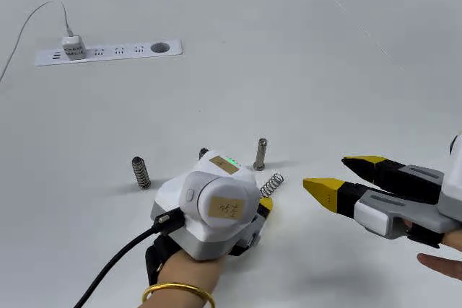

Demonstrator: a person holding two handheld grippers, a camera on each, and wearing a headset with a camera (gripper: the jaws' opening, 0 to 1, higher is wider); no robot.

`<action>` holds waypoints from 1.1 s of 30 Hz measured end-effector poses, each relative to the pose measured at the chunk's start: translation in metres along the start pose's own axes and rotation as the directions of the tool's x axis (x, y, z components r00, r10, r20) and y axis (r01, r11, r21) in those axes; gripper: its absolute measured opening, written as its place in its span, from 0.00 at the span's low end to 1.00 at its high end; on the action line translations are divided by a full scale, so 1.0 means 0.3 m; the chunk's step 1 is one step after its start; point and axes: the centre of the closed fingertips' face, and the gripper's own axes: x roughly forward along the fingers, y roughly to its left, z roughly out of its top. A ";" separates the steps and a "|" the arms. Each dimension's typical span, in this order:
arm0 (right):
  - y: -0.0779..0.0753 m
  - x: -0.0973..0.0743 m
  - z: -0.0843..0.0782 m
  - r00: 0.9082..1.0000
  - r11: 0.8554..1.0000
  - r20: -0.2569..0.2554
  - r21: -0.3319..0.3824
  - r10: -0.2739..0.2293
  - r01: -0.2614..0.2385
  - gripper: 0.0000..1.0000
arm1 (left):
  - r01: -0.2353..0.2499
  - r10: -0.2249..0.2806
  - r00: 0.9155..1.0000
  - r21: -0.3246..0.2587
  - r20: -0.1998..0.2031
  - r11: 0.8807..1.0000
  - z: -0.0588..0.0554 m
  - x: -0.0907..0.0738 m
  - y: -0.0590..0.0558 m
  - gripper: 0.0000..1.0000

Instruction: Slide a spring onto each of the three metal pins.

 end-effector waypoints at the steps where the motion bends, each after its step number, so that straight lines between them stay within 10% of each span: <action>1: 0.002 0.001 0.001 1.000 1.000 0.001 0.003 0.002 -0.002 0.45 | 0.002 -0.002 1.000 0.001 0.005 1.000 0.002 -0.005 -0.001 0.10; 11: 0.036 0.014 0.025 0.999 0.996 0.021 0.074 0.047 -0.048 0.46 | 0.016 -0.014 0.996 -0.026 0.089 1.000 0.047 -0.071 0.008 0.10; 33: 0.158 0.063 0.080 0.988 0.973 0.053 0.173 0.146 -0.153 0.34 | 0.100 -0.051 0.954 -0.152 0.296 0.983 0.159 -0.222 -0.007 0.10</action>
